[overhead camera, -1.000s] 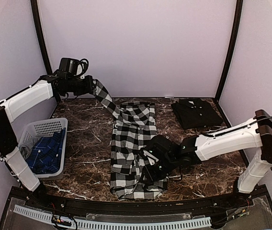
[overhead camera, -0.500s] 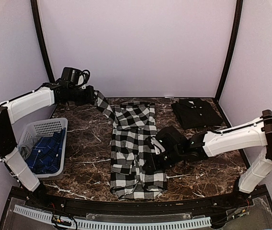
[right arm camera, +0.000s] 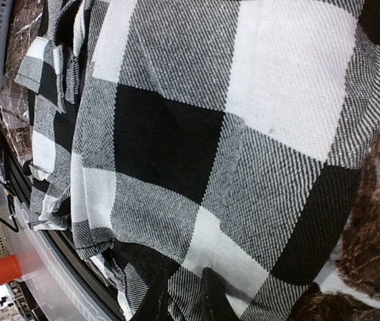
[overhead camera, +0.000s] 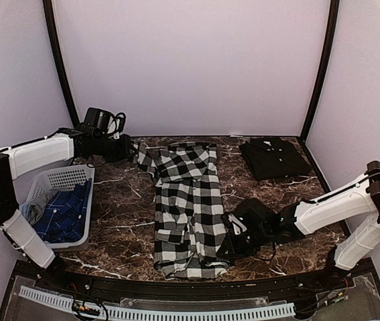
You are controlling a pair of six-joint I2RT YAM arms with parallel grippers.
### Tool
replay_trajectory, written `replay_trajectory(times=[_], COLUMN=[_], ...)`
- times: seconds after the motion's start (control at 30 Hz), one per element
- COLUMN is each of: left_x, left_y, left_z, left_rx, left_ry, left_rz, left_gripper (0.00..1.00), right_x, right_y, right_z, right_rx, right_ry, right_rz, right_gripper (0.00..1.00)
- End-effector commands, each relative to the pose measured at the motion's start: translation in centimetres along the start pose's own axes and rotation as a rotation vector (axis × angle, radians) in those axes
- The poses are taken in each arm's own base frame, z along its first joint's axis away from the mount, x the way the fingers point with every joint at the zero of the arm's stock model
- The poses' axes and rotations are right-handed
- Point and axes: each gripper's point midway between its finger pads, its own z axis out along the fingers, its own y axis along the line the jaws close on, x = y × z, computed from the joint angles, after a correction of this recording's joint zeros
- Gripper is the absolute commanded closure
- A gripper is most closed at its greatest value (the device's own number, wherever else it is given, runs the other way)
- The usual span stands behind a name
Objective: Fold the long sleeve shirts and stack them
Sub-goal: Smooth out the rectangle-folded shirt, then fold the sleeve of the rectangle-folded shirt.
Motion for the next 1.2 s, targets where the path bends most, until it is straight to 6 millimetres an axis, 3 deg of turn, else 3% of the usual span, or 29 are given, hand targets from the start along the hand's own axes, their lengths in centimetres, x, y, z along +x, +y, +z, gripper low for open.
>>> replay_trajectory(times=[0.0,0.17,0.3,0.5,0.63,0.8,1.17], left_x=[-0.7,1.1,3.5,8.1,10.0,12.2,14.8], left_y=[-4.1,-8.0,-10.9,-14.1,-15.3,-16.1,-17.2], left_z=[-2.2,-2.9,-2.9,-1.7,-1.2,-0.1,1.7], left_rx=[0.182,0.311,0.411,0.510,0.561,0.572,0.571], left_ry=[-0.030,0.007,0.073,0.204,0.262,0.335,0.399], left_rz=[0.091,0.207,0.290,0.359,0.379,0.397,0.380], left_gripper=[1.00,0.99,0.99,0.99,0.99,0.97,0.97], right_x=[-1.4,-4.8,-9.0,-15.2,-17.6,-18.8,-17.8], right_y=[2.3,5.3,6.8,4.2,3.0,1.4,-0.6], right_z=[-1.5,-4.2,-6.9,-12.5,-15.4,-16.8,-16.1], right_rx=[-0.037,-0.035,0.022,0.184,0.237,0.271,0.283], right_ry=[-0.039,-0.143,-0.291,-0.568,-0.685,-0.721,-0.690], right_rz=[-0.024,-0.084,-0.109,-0.005,0.022,0.038,0.067], right_gripper=[0.84,0.83,0.83,0.76,0.74,0.73,0.73])
